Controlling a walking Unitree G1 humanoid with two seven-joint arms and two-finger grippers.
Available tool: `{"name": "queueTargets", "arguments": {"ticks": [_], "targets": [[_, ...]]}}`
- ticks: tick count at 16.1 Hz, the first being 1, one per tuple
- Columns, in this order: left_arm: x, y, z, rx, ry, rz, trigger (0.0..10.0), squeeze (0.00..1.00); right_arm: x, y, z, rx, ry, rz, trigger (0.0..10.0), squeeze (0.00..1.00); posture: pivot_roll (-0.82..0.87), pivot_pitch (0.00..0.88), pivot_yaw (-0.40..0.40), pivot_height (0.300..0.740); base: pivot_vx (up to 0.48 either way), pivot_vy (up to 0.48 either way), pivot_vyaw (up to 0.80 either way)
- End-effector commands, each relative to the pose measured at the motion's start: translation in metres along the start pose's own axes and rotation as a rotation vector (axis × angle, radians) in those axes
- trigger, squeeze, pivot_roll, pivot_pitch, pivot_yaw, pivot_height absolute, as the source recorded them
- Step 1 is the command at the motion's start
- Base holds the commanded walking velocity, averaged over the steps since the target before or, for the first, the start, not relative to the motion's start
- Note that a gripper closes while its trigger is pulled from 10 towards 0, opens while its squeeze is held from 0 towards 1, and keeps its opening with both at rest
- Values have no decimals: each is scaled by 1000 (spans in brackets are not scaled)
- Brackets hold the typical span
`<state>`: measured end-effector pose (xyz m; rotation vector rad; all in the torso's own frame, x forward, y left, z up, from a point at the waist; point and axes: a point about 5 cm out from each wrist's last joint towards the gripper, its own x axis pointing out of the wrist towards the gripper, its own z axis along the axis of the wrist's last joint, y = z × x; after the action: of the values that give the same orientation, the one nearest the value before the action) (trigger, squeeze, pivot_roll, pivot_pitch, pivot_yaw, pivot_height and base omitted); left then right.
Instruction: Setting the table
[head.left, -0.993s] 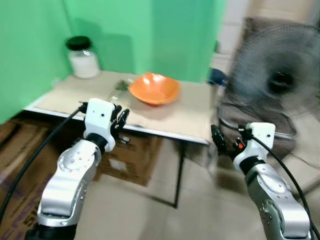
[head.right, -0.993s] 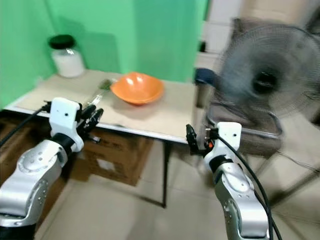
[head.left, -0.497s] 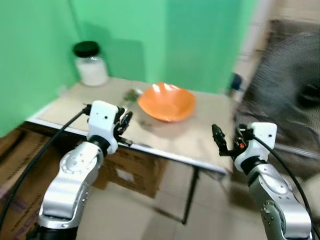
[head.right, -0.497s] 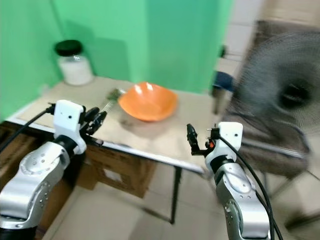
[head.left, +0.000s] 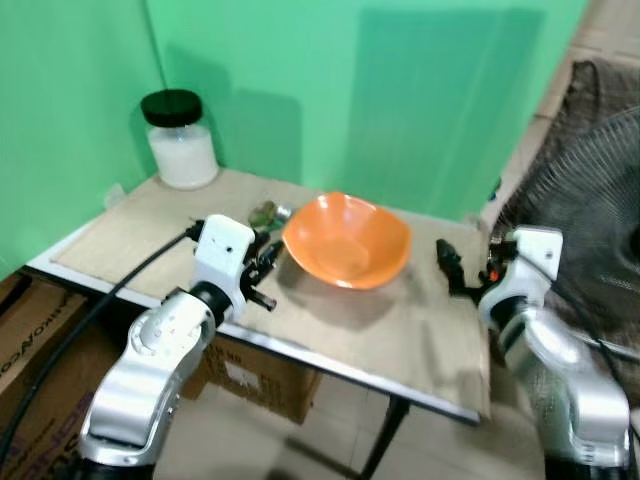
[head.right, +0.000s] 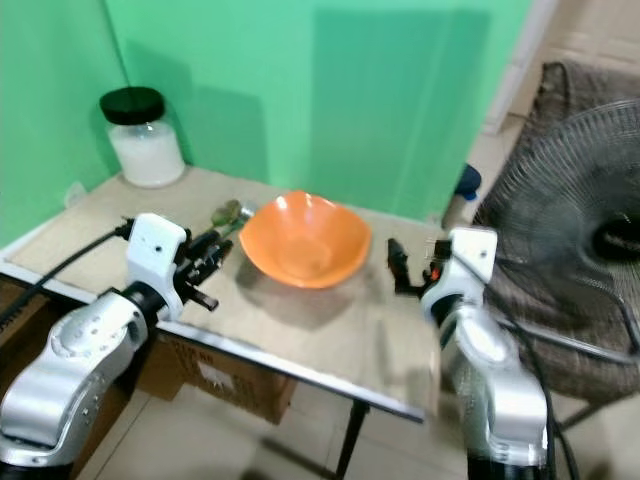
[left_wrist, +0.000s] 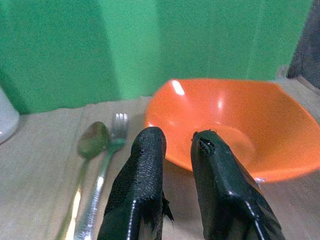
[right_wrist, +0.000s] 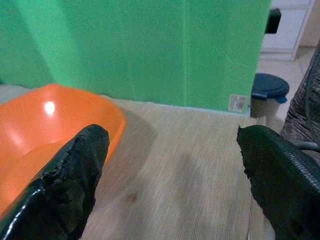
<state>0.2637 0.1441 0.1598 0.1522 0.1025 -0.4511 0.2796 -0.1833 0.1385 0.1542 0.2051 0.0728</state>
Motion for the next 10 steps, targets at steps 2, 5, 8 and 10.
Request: {"name": "queueTargets", "arguments": {"ticks": [2,5,8,10], "targets": [[0,7,2,-19,3,-4,10000,1000,8,3,2,67,73,46,10000,0,66,0,-19,740,0,0,0],[4,-3,5,8,0,-136,10000,1000,19,-3,14,154,103,64,10000,0,52,0,-9,740,0,0,0],[9,-16,8,33,12,-322,10000,1000,36,-4,-1,286,309,73,10000,0,41,0,-11,740,0,0,0],[9,-14,6,53,34,-343,10000,1000,43,-3,-6,367,357,77,10000,0,36,0,-9,740,0,0,0]]}}
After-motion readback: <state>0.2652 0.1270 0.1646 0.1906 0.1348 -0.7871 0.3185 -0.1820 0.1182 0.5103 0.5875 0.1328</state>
